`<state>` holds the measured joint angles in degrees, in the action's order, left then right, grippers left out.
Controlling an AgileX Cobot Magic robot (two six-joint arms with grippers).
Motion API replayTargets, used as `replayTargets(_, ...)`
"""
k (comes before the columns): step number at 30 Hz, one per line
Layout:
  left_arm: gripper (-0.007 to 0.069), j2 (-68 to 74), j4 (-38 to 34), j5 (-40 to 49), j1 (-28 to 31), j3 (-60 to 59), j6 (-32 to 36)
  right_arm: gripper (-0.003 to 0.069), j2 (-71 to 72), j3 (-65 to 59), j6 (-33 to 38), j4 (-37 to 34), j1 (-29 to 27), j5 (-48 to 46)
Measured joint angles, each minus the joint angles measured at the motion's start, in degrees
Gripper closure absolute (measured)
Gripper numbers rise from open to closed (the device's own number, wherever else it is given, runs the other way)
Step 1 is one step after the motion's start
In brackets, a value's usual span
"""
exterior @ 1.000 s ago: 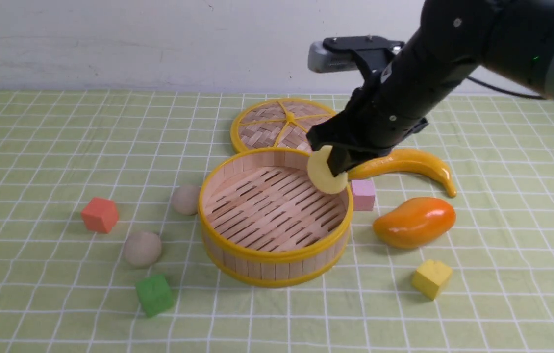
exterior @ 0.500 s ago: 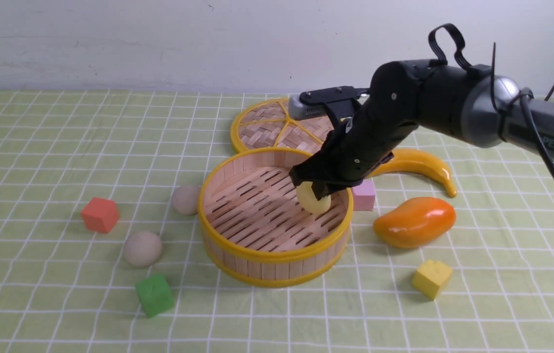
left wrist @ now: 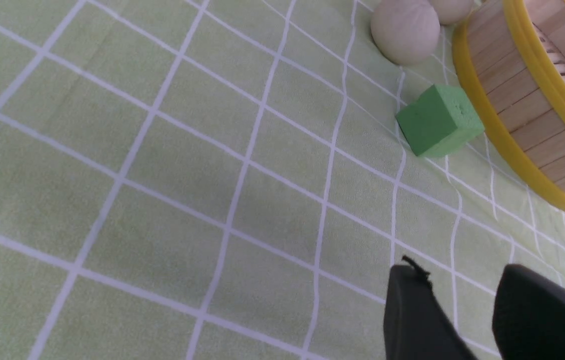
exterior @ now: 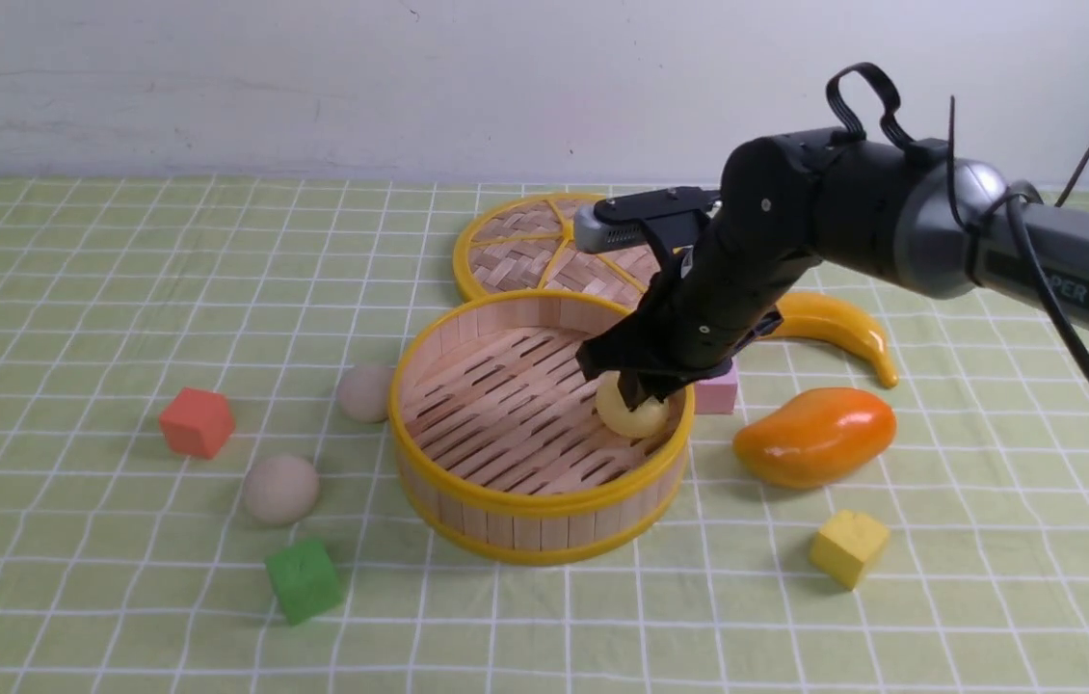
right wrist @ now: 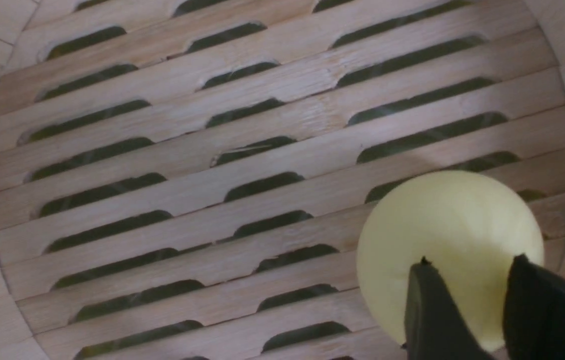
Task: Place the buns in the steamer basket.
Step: Use the right arm to put the steamed stuffed bun into the steamer, then use the left arm to grab a steamed stuffed bun
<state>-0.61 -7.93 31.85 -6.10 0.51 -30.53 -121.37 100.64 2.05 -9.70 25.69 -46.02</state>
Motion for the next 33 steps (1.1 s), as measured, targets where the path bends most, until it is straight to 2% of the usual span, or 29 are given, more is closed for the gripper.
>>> replayTargets(5, 0.0386, 0.0, 0.0, 0.0, 0.0, 0.0, 0.0, 0.0302, 0.1, 0.0, -0.1, 0.2, 0.0, -1.0)
replayTargets(7, 0.0386, 0.0, 0.0, 0.0, 0.0, 0.0, 0.0, 0.0278, 0.4, 0.0, -0.1, 0.4, 0.0, -1.9)
replayTargets(11, 0.0386, 0.0, 0.0, 0.0, 0.0, 0.0, 0.0, 0.0263, 3.0, 0.0, -0.4, 1.9, 0.0, -3.8)
replayTargets(16, 0.0386, 0.0, 0.0, 0.0, 0.0, 0.0, 0.0, 0.0272, 11.6, 0.0, -5.2, 7.3, 0.0, -6.9)
replayTargets(22, 0.0386, 0.0, 0.0, 0.0, 0.0, 0.0, 0.0, 0.0371, 21.8, 0.0, -10.9, 13.4, 0.0, -14.4)
replayTargets(27, 0.0386, 0.0, 0.0, 0.0, 0.0, 0.0, 0.0, 0.0622, 33.4, 0.0, -12.0, 15.5, 0.0, -23.0)
replayTargets(28, 0.0386, 0.0, 0.0, 0.0, 0.0, 0.0, 0.0, 0.0650, 34.8, 0.0, -12.0, 15.6, 0.0, -23.8)
replayTargets(30, 0.0386, 0.0, 0.0, 0.0, 0.0, 0.0, 0.0, 0.0677, 39.6, -0.8, -11.5, 16.2, 0.0, -24.2)
replayTargets(33, 0.0386, 0.0, 0.0, 0.0, 0.0, 0.0, 0.0, 0.0679, 48.5, -5.9, -10.2, 16.3, 0.0, -22.1)
